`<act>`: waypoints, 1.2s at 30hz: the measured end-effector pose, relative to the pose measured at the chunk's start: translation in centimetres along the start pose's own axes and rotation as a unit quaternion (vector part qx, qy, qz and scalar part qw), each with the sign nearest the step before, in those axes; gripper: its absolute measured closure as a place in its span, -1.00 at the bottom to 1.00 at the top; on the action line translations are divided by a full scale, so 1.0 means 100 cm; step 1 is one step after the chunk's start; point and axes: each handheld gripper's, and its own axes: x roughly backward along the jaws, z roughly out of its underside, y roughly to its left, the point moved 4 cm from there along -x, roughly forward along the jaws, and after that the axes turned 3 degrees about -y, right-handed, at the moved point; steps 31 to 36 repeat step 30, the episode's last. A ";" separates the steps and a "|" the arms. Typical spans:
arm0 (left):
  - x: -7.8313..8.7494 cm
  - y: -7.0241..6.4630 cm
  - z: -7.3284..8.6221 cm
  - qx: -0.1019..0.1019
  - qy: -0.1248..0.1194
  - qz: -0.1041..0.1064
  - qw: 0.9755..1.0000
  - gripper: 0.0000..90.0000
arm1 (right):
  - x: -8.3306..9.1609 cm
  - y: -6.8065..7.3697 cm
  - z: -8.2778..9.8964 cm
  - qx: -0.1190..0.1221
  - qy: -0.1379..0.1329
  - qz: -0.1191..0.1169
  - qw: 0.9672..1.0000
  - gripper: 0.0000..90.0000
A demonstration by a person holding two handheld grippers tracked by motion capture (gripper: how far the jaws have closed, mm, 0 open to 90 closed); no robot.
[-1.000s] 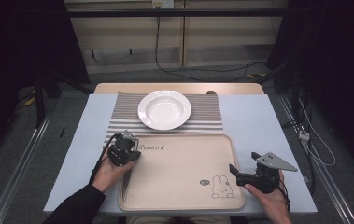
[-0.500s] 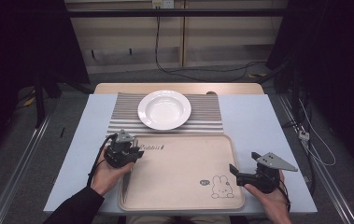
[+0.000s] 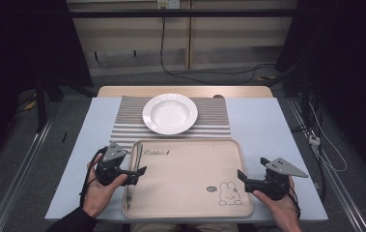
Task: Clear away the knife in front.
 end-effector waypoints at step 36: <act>0.030 0.026 0.036 0.062 -0.032 -0.059 0.996 -0.86 | 0.001 -0.004 0.000 -0.006 -0.002 0.007 1.000 -0.90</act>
